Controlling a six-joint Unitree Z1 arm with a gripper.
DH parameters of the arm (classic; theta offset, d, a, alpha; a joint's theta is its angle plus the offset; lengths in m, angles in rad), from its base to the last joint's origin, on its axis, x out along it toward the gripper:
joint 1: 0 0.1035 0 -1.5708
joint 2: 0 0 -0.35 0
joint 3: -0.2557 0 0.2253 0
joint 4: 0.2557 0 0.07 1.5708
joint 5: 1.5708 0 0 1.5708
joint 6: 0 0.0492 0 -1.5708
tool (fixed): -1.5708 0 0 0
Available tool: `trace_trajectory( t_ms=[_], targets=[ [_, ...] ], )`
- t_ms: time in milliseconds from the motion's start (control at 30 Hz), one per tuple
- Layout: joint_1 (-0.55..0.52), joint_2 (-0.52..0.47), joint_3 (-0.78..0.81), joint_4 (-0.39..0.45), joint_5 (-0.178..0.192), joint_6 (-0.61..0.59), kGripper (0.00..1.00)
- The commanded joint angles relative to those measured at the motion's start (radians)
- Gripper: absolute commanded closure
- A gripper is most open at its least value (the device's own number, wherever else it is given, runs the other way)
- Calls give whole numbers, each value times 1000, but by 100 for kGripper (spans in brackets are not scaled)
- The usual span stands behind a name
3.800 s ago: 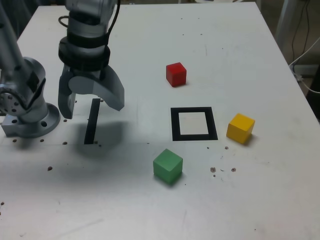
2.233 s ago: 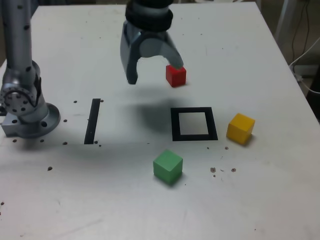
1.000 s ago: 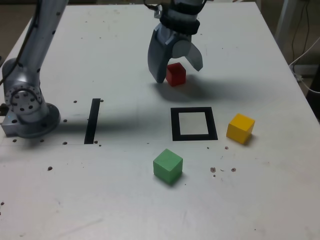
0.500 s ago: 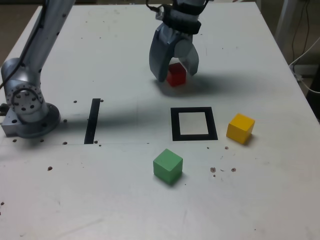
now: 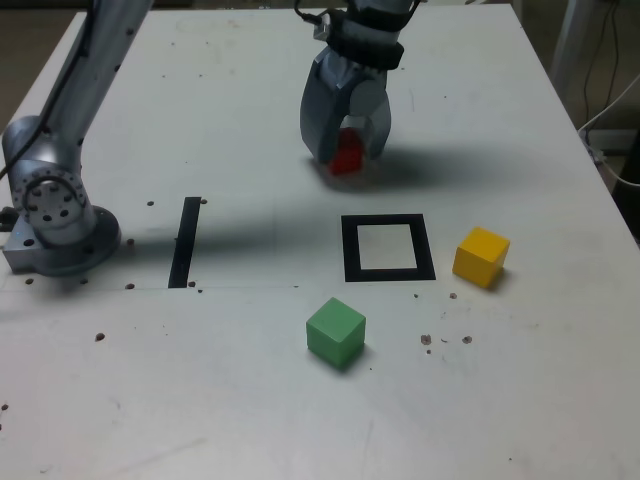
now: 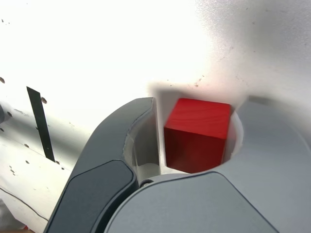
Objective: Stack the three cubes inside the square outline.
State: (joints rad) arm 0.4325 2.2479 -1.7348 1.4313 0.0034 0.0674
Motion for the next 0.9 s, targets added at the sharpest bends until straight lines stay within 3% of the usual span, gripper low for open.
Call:
trace_trajectory(
  t_ms=[0, 467, 867],
  targets=[
    [1, 3, -1, 0, 2, 2, 70],
    [-109, -70, 18, 1, 12, -23, 70],
    [-264, -98, 12, 5, -24, -77, 70]
  ],
)
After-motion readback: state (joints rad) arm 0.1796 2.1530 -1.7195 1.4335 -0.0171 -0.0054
